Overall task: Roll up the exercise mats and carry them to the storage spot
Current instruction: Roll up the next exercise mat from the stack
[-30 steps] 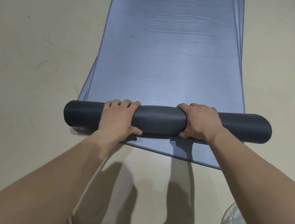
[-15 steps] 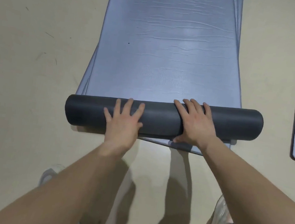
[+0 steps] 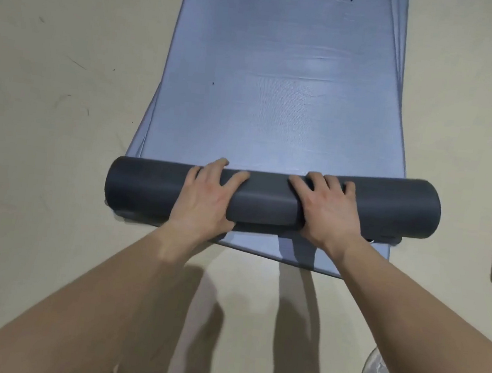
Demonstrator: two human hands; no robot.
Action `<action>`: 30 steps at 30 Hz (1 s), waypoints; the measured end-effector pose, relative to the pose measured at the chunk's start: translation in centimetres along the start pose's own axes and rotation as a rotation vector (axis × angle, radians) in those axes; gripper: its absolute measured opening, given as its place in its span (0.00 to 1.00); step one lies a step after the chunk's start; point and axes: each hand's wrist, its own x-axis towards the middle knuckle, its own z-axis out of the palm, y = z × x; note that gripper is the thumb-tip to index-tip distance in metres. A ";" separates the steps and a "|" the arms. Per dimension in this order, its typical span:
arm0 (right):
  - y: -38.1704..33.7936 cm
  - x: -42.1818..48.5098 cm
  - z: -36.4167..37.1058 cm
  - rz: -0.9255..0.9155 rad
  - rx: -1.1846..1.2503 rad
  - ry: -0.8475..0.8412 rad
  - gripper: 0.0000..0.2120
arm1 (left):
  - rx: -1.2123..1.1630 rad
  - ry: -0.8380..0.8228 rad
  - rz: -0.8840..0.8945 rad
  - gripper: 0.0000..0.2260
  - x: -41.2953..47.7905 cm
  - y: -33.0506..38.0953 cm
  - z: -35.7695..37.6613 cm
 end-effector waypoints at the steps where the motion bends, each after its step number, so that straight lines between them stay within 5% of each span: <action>1: -0.1 -0.6 -0.3 -0.014 -0.002 -0.039 0.43 | -0.004 0.012 0.010 0.42 -1.0 0.4 -0.1; 7: 0.0 -3.8 -1.7 -0.122 0.129 -0.164 0.39 | -0.223 -0.170 -0.014 0.40 -5.0 0.4 -1.9; 13: 0.2 -7.6 0.4 -0.004 0.164 0.040 0.60 | -0.289 -0.474 -0.018 0.41 -0.5 -1.0 -5.1; 15: 0.4 -6.5 0.2 0.006 0.165 0.007 0.62 | -0.248 -0.438 -0.050 0.44 -0.5 -0.9 -5.0; 18: 1.8 -2.3 -2.1 -0.020 0.215 -0.054 0.59 | -0.006 -0.146 -0.134 0.47 -4.3 0.2 -3.1; 21: 2.2 -0.4 -3.2 -0.056 0.211 -0.041 0.56 | 0.112 -0.151 -0.126 0.62 -5.1 0.1 -1.5; 24: 1.4 -1.5 -1.4 -0.012 0.173 0.114 0.59 | 0.059 -0.112 -0.137 0.61 -1.2 -1.4 -1.8; 30: 1.8 3.4 -1.7 0.002 0.021 0.034 0.65 | 0.103 -0.096 -0.039 0.62 2.8 -3.5 -2.2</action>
